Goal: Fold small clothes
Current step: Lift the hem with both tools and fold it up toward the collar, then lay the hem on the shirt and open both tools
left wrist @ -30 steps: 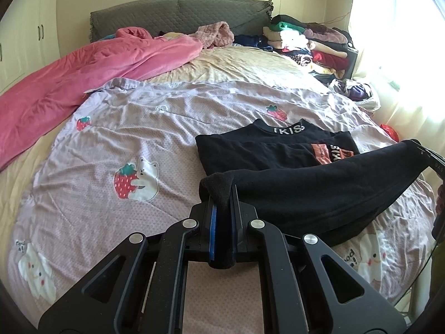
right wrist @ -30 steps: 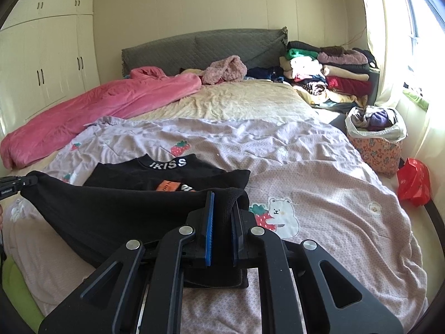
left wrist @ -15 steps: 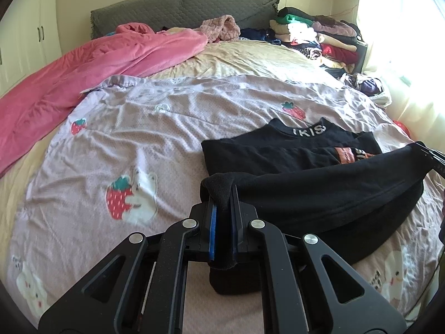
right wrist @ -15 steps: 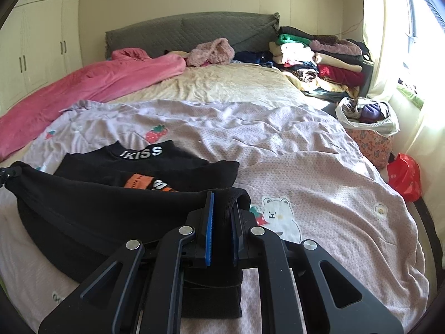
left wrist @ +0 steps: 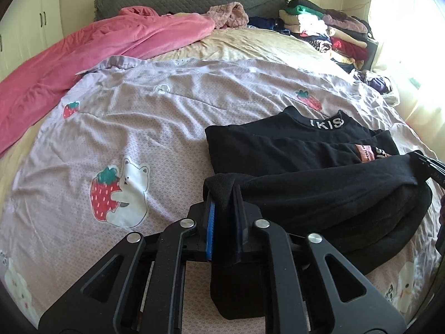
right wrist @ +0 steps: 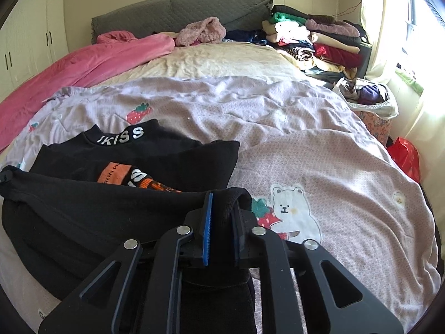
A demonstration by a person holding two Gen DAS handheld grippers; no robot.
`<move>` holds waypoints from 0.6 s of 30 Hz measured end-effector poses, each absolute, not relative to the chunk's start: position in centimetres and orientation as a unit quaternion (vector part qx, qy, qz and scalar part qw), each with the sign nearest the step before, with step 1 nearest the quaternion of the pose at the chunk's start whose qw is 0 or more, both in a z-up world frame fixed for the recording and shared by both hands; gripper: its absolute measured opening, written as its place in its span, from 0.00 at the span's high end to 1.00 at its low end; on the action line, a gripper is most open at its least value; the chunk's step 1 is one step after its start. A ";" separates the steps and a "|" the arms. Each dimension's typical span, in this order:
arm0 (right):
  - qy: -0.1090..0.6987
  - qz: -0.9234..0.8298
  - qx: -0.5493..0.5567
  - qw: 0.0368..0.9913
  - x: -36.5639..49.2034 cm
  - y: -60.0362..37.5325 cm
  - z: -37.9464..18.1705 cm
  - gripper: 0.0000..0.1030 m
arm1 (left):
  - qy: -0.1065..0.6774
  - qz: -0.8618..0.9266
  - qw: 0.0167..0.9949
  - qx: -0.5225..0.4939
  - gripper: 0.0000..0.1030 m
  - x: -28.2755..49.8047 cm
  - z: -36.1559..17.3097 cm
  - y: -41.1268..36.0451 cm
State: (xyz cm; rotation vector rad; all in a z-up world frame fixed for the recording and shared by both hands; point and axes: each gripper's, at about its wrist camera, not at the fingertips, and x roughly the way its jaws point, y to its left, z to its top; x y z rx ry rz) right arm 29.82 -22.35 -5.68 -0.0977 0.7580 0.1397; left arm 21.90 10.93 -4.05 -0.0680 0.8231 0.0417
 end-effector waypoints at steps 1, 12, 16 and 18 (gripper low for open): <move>0.370 0.069 -0.047 0.926 29.8 -22.4 -5.7 0.87 | 0.397 0.022 0.917 -0.030 0.91 21.8 -3.9 10.9; 0.356 0.053 -0.020 0.933 28.2 -23.6 -4.2 0.50 | 0.361 0.026 0.931 -0.040 0.60 19.8 -0.8 11.2; 0.335 0.055 -0.021 0.941 26.7 -24.4 -2.6 0.37 | 0.352 0.020 0.935 -0.027 0.55 18.3 -0.2 10.3; 0.325 0.051 -0.022 0.944 25.8 -25.0 -1.7 0.37 | 0.346 0.018 0.938 -0.022 0.52 17.4 0.1 9.8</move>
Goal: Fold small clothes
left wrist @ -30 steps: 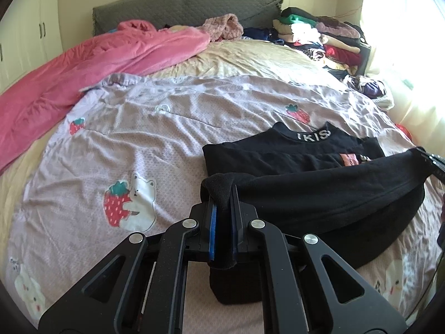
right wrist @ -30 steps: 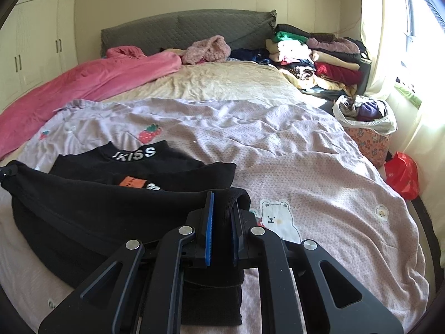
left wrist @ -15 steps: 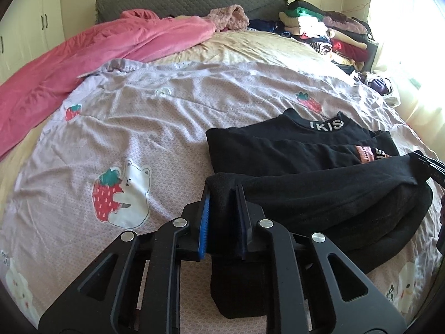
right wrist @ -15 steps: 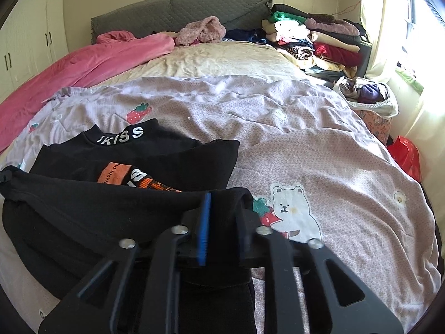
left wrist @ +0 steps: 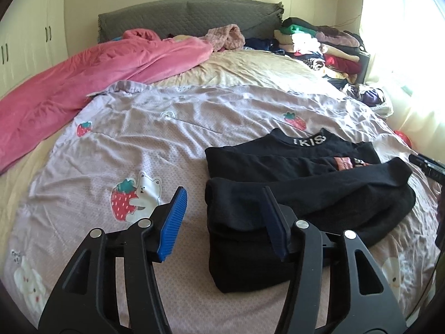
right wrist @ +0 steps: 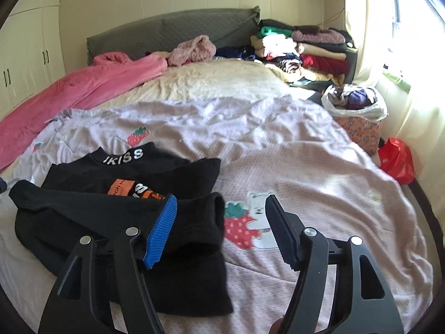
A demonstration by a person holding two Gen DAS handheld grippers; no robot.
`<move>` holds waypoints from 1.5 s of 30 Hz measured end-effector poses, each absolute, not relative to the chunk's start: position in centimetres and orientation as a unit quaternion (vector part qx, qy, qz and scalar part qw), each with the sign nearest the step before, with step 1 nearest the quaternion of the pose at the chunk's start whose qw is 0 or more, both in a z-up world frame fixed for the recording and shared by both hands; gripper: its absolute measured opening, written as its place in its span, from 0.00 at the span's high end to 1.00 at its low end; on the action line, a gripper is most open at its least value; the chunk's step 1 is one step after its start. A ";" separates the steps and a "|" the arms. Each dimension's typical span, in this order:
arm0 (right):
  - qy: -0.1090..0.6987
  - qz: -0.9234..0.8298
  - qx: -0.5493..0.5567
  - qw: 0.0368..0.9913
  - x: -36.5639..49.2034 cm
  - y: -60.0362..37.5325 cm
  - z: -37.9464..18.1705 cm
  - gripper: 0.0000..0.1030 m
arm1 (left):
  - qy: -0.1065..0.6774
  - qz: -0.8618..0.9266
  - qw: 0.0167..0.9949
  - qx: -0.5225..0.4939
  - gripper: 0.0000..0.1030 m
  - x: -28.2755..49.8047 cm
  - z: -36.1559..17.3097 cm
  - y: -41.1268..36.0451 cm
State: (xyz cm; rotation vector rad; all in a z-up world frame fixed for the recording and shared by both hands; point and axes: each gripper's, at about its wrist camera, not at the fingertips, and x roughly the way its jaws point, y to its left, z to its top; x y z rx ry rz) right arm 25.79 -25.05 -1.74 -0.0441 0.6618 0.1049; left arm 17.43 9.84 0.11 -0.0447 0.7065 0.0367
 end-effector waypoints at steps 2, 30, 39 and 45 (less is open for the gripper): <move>0.318 0.055 -0.018 0.946 24.9 -25.5 -1.1 0.36 | 0.340 0.017 0.940 -0.023 0.43 16.7 0.3 9.5; 0.339 0.174 -0.042 0.924 15.7 -21.2 -3.4 0.28 | 0.359 -0.038 0.932 0.007 0.35 10.0 -3.5 5.2; 0.345 0.193 -0.037 0.918 16.2 -20.1 -4.2 0.28 | 0.377 -0.055 0.924 -0.024 0.41 12.3 -5.1 4.8; 0.355 0.221 -0.030 0.908 18.5 -18.0 -3.7 0.28 | 0.367 -0.054 0.928 -0.020 0.41 14.7 -4.5 5.3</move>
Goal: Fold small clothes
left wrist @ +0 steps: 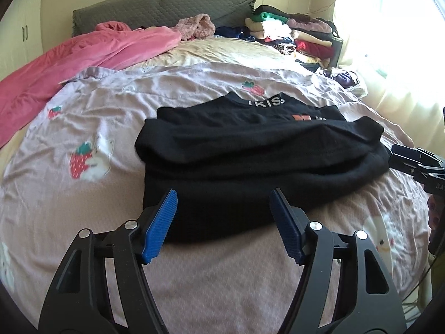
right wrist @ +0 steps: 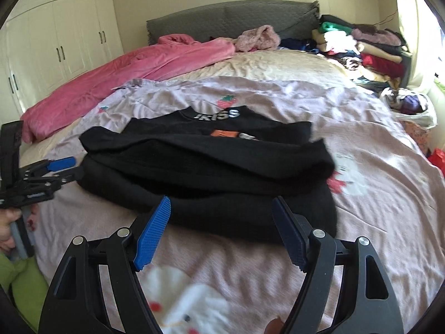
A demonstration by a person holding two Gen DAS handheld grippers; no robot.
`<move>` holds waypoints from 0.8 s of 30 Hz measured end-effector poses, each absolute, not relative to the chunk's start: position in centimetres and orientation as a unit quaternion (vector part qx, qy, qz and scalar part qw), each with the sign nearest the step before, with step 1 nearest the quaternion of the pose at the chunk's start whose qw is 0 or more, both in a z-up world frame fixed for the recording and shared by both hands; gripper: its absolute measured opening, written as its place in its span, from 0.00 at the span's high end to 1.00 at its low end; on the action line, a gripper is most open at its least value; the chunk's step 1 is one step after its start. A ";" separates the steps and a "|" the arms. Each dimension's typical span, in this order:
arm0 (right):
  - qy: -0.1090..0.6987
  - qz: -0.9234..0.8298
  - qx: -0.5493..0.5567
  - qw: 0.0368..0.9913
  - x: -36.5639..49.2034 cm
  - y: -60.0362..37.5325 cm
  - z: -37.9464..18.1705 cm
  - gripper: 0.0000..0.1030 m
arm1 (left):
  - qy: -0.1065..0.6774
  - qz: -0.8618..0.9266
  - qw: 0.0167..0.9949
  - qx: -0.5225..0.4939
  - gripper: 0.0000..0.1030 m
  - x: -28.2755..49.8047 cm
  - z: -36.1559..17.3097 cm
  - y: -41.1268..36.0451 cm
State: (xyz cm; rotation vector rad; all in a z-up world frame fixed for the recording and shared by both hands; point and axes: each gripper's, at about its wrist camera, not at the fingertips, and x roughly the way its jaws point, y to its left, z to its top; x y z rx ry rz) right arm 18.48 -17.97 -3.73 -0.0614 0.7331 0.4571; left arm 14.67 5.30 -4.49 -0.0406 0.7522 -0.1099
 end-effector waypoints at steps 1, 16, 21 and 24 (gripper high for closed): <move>0.360 0.234 -0.029 0.903 18.8 -17.3 -3.8 0.28 | 0.371 -0.055 0.927 -0.020 0.41 15.1 -4.6 5.3; 0.379 0.257 -0.086 0.885 23.7 -10.1 -5.9 0.30 | 0.372 -0.034 0.927 -0.016 0.41 22.1 -3.6 7.3; 0.353 0.239 -0.086 0.900 28.4 -9.8 -3.6 0.30 | 0.366 -0.016 0.929 -0.048 0.41 25.2 -2.0 10.2; 0.335 0.218 -0.088 0.912 30.7 -10.4 -1.9 0.30 | 0.355 0.011 0.933 -0.053 0.41 25.9 -1.0 11.8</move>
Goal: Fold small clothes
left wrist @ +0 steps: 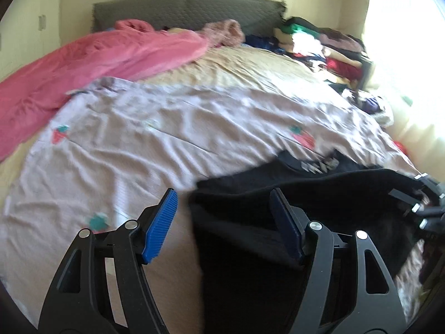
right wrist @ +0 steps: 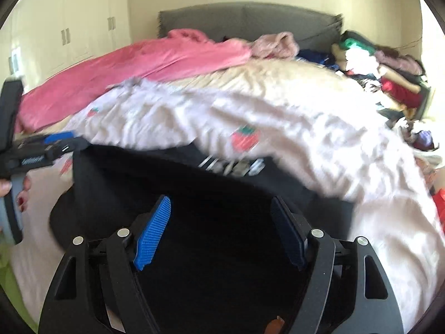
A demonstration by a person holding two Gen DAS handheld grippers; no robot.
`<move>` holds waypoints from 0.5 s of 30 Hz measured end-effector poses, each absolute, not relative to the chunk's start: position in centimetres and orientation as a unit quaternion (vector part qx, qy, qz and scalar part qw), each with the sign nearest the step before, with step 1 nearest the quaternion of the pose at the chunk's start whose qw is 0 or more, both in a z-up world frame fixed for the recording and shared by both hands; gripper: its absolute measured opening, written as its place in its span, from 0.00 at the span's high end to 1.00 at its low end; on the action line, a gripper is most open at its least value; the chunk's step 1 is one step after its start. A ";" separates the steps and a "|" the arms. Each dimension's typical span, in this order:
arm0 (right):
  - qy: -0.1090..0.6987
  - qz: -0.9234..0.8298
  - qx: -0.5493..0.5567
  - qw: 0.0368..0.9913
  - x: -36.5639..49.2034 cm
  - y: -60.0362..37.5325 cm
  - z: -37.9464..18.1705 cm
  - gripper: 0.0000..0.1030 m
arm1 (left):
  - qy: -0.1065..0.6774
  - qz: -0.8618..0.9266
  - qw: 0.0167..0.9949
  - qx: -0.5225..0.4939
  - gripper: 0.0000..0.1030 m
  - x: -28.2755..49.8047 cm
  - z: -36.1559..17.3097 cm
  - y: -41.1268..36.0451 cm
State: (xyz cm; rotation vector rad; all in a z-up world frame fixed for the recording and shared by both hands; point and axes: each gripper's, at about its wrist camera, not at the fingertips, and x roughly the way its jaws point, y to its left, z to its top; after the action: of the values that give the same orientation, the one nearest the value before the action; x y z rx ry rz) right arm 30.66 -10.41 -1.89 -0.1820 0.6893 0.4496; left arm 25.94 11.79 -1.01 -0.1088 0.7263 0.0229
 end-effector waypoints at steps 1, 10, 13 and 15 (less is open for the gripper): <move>0.329 0.216 -0.085 0.915 31.2 -10.9 -1.3 0.30 | 0.352 0.014 0.934 -0.058 0.41 25.9 -0.8 12.4; 0.316 0.165 -0.089 0.930 29.7 -18.4 0.2 0.28 | 0.361 0.022 0.931 -0.055 0.41 24.3 -1.5 15.4; 0.331 0.146 -0.088 0.928 28.0 -20.7 -1.1 0.28 | 0.366 0.012 0.929 -0.051 0.41 24.1 -2.3 15.4; 0.334 0.141 -0.095 0.927 26.8 -21.8 -1.9 0.28 | 0.373 0.004 0.927 -0.045 0.41 23.9 -3.1 15.2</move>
State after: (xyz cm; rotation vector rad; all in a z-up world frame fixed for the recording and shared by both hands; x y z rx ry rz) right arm 26.80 -21.82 -1.88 -0.1949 0.6855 0.2896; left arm 23.93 15.16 -3.08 -0.0929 0.7644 0.0080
